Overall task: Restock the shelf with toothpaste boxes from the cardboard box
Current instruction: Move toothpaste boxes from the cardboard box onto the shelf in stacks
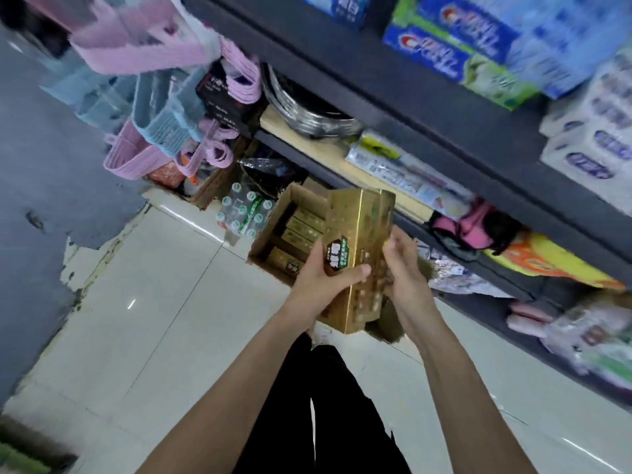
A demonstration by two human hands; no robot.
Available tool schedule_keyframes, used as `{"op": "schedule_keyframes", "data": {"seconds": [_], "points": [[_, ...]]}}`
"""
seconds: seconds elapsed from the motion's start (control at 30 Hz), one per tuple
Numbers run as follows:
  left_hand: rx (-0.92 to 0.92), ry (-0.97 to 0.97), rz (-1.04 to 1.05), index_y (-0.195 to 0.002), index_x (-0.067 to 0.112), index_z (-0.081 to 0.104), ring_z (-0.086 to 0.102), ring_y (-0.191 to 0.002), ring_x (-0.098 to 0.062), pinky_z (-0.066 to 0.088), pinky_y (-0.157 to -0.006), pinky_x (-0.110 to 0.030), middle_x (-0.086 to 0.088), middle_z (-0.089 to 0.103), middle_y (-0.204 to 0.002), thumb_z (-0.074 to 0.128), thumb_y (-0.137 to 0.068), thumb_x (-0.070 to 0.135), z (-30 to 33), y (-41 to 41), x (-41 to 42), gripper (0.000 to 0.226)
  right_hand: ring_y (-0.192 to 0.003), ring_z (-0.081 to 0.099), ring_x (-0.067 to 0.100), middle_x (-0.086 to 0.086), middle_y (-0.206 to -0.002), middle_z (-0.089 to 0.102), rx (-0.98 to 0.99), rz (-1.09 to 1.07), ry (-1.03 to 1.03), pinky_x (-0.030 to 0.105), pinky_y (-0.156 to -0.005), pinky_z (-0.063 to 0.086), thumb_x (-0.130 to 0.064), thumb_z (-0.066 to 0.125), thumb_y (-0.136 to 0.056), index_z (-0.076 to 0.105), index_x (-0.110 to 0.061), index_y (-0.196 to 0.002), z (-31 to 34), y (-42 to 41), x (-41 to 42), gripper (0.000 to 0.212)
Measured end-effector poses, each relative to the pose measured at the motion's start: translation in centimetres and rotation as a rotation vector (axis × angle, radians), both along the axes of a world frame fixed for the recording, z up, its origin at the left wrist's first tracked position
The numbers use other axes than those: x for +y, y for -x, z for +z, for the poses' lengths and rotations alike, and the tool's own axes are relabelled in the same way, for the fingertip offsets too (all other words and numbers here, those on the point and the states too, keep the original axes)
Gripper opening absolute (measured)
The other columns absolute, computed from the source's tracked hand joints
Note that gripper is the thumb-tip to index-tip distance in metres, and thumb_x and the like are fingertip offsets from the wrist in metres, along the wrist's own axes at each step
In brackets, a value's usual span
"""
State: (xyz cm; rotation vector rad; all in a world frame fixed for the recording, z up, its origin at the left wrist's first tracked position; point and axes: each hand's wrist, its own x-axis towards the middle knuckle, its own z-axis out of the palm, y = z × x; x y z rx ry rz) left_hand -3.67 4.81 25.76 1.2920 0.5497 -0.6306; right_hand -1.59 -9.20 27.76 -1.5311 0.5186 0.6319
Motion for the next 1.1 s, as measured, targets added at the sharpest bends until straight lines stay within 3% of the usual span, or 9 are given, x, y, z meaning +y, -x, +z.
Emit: {"op": "schedule_keyframes", "data": {"seconds": [0.13,0.23,0.33,0.4,0.57,0.73,0.8,0.93,1.1], "points": [[-0.042,-0.005,-0.122,-0.119,0.036,0.051,0.064,-0.104,-0.009,0.048,-0.095,-0.035,0.009,0.068,-0.112,0.085,-0.057,0.039,3.8,0.3,-0.4,0.071,-0.096,0.062,0.006,-0.007,-0.112,0.061,-0.043,-0.036,0.123,0.027,-0.081,0.051,-0.045,0.06,-0.084,0.045,-0.026,-0.128,4.1,0.4,-1.9,0.05],[-0.005,0.025,-0.091,-0.122,0.033,0.053,0.064,-0.106,-0.014,0.047,-0.097,-0.041,0.006,0.068,-0.115,0.087,-0.049,0.041,6.0,-0.1,-0.5,0.081,-0.096,0.064,0.02,0.005,-0.11,0.064,-0.042,-0.151,0.05,0.037,-0.08,0.053,-0.028,0.058,-0.092,0.056,-0.02,-0.115,5.9,1.1,-4.4,0.024],[0.008,0.031,-0.003,-0.11,0.041,0.054,0.062,-0.105,-0.018,0.048,-0.087,-0.038,0.001,0.066,-0.116,0.08,-0.052,0.038,8.1,-1.1,-1.0,0.064,-0.084,0.061,0.02,0.002,-0.094,0.068,-0.073,-0.367,-0.099,0.034,-0.067,0.05,-0.011,0.052,-0.093,0.054,-0.015,-0.11,7.7,2.0,-7.0,0.017],[-0.023,0.008,0.005,-0.105,0.044,0.052,0.061,-0.106,-0.017,0.048,-0.084,-0.036,0.003,0.064,-0.116,0.075,-0.054,0.04,9.3,-1.9,-1.7,0.057,-0.08,0.06,0.02,0.0,-0.091,0.065,-0.126,-0.474,-0.195,0.035,-0.063,0.052,-0.007,0.055,-0.085,0.05,-0.016,-0.108,8.4,2.6,-9.2,0.025],[-0.136,-0.087,-0.061,-0.129,0.035,0.044,0.058,-0.11,-0.017,0.044,-0.098,-0.045,0.004,0.06,-0.123,0.072,-0.055,0.048,11.1,-3.4,-5.6,0.08,-0.071,0.059,0.015,0.001,-0.094,0.061,-0.243,-0.509,-0.25,0.038,-0.064,0.055,-0.005,0.051,-0.074,0.029,-0.036,-0.133,9.4,3.4,-15.2,0.071],[-0.245,-0.181,-0.132,-0.117,0.042,0.042,0.057,-0.108,-0.014,0.045,-0.094,-0.038,0.008,0.06,-0.117,0.072,-0.058,0.049,12.1,-3.6,-12.7,0.066,-0.085,0.063,0.027,0.006,-0.099,0.064,-0.281,-0.501,-0.157,0.048,-0.082,0.052,-0.015,0.057,-0.092,0.038,-0.034,-0.118,10.2,2.7,-22.6,0.037],[-0.247,-0.199,-0.108,-0.12,0.041,0.043,0.059,-0.106,-0.016,0.047,-0.093,-0.04,0.006,0.062,-0.116,0.072,-0.055,0.052,12.3,-3.2,-16.8,0.072,-0.093,0.064,0.023,0.006,-0.104,0.061,-0.322,-0.501,-0.023,0.043,-0.089,0.053,-0.022,0.061,-0.091,0.036,-0.027,-0.112,10.7,2.6,-26.7,0.033],[-0.236,-0.237,-0.009,-0.119,0.038,0.049,0.061,-0.104,-0.019,0.048,-0.096,-0.045,0.005,0.064,-0.112,0.074,-0.062,0.056,12.8,-2.6,-24.9,0.065,-0.074,0.057,0.009,0.001,-0.094,0.054,-0.393,-0.487,0.103,0.016,-0.057,0.049,-0.017,0.064,-0.088,0.033,-0.015,-0.108,12.7,2.4,-35.8,0.038],[-0.248,-0.249,0.029,-0.119,0.03,0.049,0.062,-0.1,-0.018,0.049,-0.086,-0.036,0.006,0.063,-0.106,0.069,-0.066,0.051,13.5,-1.8,-34.1,0.061,-0.075,0.062,0.001,0.002,-0.106,0.051,-0.502,-0.431,0.235,0.018,-0.061,0.053,-0.002,0.066,-0.083,0.038,-0.021,-0.114,15.4,3.5,-47.5,0.046]]}}
